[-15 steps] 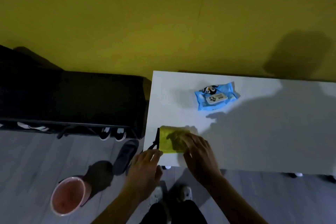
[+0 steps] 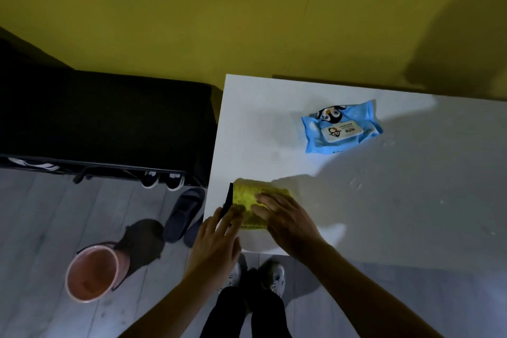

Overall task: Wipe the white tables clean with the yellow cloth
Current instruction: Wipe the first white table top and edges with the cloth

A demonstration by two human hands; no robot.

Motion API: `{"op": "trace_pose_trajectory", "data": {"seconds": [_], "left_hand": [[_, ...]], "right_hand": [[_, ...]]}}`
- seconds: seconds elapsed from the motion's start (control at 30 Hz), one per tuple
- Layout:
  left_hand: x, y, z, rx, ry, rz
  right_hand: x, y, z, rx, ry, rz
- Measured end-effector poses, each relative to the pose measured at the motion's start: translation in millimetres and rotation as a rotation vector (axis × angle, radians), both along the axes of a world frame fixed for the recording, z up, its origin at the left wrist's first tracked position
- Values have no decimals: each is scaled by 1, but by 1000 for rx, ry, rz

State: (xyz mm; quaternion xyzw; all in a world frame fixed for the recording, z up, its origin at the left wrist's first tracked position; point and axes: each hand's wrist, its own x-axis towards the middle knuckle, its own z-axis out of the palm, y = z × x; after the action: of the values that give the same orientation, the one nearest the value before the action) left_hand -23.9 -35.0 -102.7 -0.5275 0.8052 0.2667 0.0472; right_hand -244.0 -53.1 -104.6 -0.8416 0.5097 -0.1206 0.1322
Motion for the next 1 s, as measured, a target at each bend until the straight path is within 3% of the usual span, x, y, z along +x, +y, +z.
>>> {"op": "trace_pose_trajectory", "data": {"seconds": [0.17, 0.33, 0.47, 0.7, 0.87, 1.0], "left_hand": [[-1, -2, -9, -113, -26, 38], [-5, -24, -10, -168, -83, 37], [-7, -47, -17, -141, -138, 70], [-11, -101, -22, -193, -77, 70], [-4, -125, -26, -494, 185, 229], [-12, -125, -41, -382, 132, 240]], "right_hand": [[-14, -4, -33, 54, -23, 62], [-8, -22, -31, 93, 110, 20], [-5, -44, -25, 46, 31, 9], [13, -66, -40, 171, -111, -138], [5, -72, -47, 94, -39, -123], [17, -110, -56, 70, -64, -278]]}}
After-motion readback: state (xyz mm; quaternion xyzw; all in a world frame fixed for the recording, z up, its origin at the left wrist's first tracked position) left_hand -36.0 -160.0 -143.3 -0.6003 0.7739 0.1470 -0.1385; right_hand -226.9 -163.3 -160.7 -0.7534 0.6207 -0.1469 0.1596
